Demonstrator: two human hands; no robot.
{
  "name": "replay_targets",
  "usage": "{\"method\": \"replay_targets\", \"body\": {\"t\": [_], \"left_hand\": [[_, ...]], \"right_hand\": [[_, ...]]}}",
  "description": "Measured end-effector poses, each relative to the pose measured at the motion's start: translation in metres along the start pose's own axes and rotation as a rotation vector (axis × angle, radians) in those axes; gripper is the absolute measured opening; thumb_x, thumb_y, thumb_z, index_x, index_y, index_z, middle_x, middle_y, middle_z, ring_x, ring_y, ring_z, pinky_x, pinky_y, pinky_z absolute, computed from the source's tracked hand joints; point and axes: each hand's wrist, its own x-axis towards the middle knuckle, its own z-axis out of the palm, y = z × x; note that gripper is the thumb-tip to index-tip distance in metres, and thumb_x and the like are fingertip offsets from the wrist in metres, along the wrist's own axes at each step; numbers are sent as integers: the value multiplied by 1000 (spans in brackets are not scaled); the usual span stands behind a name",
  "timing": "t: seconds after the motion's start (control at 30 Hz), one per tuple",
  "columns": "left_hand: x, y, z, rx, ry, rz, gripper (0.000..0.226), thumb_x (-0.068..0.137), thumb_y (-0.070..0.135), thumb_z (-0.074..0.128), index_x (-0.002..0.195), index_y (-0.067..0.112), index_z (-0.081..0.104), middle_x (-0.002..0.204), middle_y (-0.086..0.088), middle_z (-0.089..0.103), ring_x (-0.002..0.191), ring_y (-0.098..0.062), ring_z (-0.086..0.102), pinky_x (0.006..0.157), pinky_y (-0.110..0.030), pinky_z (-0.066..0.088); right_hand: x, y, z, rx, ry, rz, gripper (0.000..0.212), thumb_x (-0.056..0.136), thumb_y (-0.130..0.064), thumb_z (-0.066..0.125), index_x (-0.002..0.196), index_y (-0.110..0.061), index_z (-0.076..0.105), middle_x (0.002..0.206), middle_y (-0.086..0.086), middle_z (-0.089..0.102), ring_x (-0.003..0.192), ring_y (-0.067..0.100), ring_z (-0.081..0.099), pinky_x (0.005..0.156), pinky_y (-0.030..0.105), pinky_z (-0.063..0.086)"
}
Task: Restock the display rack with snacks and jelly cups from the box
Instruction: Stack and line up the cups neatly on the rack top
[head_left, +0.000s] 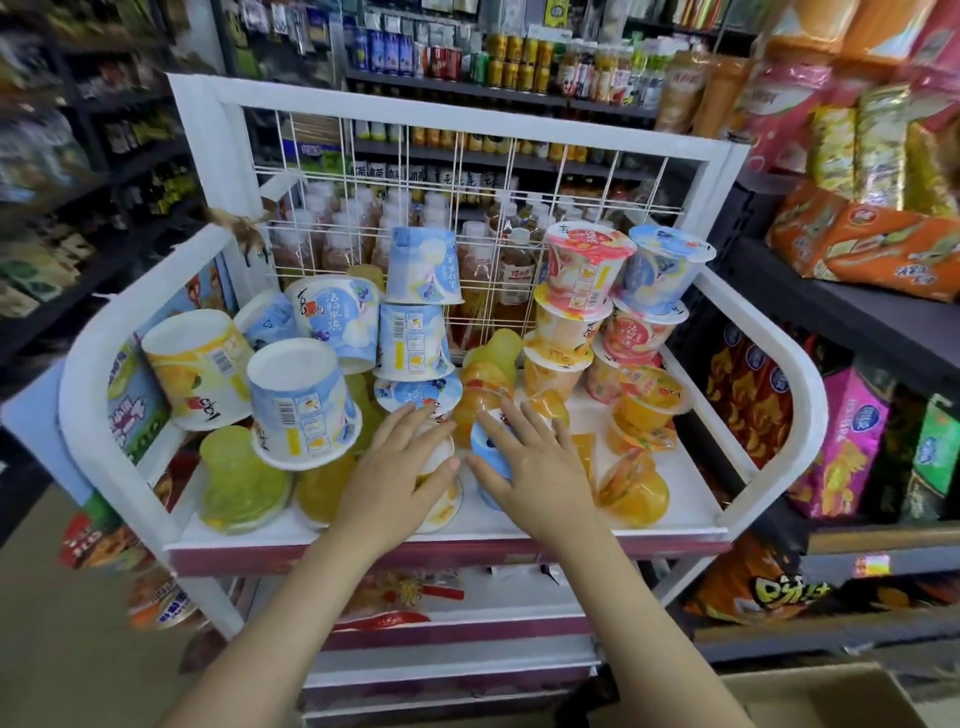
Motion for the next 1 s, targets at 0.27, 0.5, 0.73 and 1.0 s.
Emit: {"method": "replay_targets", "body": {"t": [0.27,0.5,0.73,1.0], "left_hand": [[1,2,-4,30,-53,-19,79,85,72,13,149,35,40,163,11,20,151,-10,4,120,-33,13],[25,24,-20,209,-27,5,86,82,74,6,147,32,43,155,2,37,145,-19,27,116,-40,22],[78,36,-15,300,-54,27,99,74,92,5,156,38,13,166,10,-4,151,-12,-15,122,-41,-11],[85,20,-1,373,117,-37,109,66,95,37,157,36,20,165,0,-16,150,-26,-22,118,-50,-9]], "right_hand": [[2,6,-17,92,-100,45,73,91,-74,13,154,-40,27,164,-6,19,152,17,10,122,46,7],[43,33,-49,421,59,88,49,96,-43,59,139,-20,53,137,1,56,124,18,51,99,28,38],[128,48,-37,400,-39,81,60,94,-37,64,148,-25,41,144,7,51,119,26,57,96,38,48],[175,50,6,342,-81,168,61,92,-25,65,147,-16,40,128,22,59,118,36,55,93,37,43]]}}
